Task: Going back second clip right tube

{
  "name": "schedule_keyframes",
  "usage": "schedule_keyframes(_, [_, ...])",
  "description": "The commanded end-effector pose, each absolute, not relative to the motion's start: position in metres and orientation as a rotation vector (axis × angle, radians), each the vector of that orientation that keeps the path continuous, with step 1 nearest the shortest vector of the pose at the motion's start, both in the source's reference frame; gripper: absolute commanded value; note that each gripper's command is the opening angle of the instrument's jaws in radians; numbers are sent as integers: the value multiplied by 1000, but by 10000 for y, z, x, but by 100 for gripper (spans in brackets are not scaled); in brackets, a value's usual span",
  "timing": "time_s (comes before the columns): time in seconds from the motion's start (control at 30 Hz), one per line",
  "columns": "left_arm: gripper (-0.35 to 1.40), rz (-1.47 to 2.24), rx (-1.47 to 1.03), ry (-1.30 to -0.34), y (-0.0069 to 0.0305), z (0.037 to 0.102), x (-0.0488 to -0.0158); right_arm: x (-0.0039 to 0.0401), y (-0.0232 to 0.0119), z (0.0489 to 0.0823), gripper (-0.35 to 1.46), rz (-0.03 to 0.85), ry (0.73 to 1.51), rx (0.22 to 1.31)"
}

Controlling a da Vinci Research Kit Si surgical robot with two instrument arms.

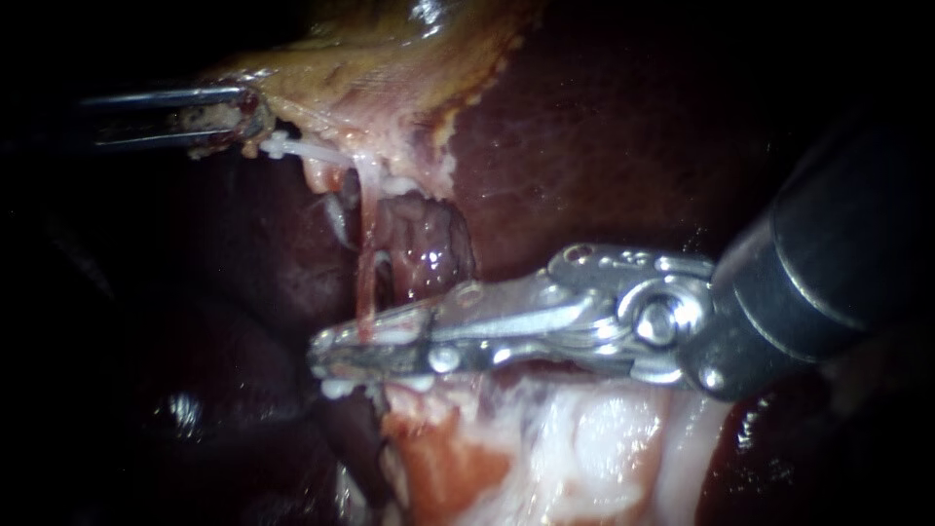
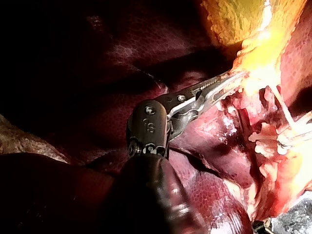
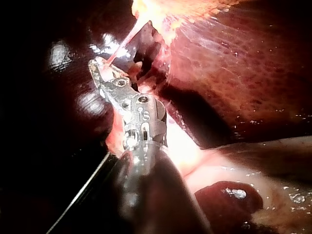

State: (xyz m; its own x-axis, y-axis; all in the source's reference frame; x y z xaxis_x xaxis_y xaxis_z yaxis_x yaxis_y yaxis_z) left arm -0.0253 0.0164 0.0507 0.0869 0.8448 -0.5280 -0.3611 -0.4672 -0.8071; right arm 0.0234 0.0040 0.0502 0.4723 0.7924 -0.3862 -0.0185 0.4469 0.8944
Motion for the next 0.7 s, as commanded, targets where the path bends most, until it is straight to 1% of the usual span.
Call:
schedule_keyframes(0.03, [-35,1572,-1391,-520,164,507,-253,234,40,503,-35,610,952,984])
schedule_keyframes(0.07, [-35,1572,-1391,-520,164,507,-253,235,39,504,-35,610,957,985])
schedule_keyframes(0.1, [-35,1572,-1391,-520,164,507,-253,235,38,507,-28,611,972,989])
schedule_keyframes(0.17, [-35,1572,-1391,-520,164,507,-253,236,35,513,7,609,989,985])
schedule_keyframes(0.2, [-35,1572,-1391,-520,164,507,-253,237,35,519,24,588,1000,970])
schedule_keyframes(0.23, [-35,1571,-1391,-520,164,507,-253,238,34,524,32,578,1005,961])
schedule_keyframes(0.3, [-35,1571,-1391,-520,164,507,-253,238,35,536,39,567,1010,951])
schedule_keyframes(0.37, [-35,1571,-1391,-520,164,507,-253,237,37,546,42,556,1023,923])
schedule_keyframes(0.47, [-35,1571,-1391,-520,164,507,-253,234,42,559,47,549,1054,831])
schedule_keyframes(0.53, [-35,1571,-1391,-520,164,507,-253,231,46,565,50,567,1082,723])
schedule_keyframes(0.7, [-35,1571,-1391,-520,164,507,-253,212,49,570,50,525,1108,633])
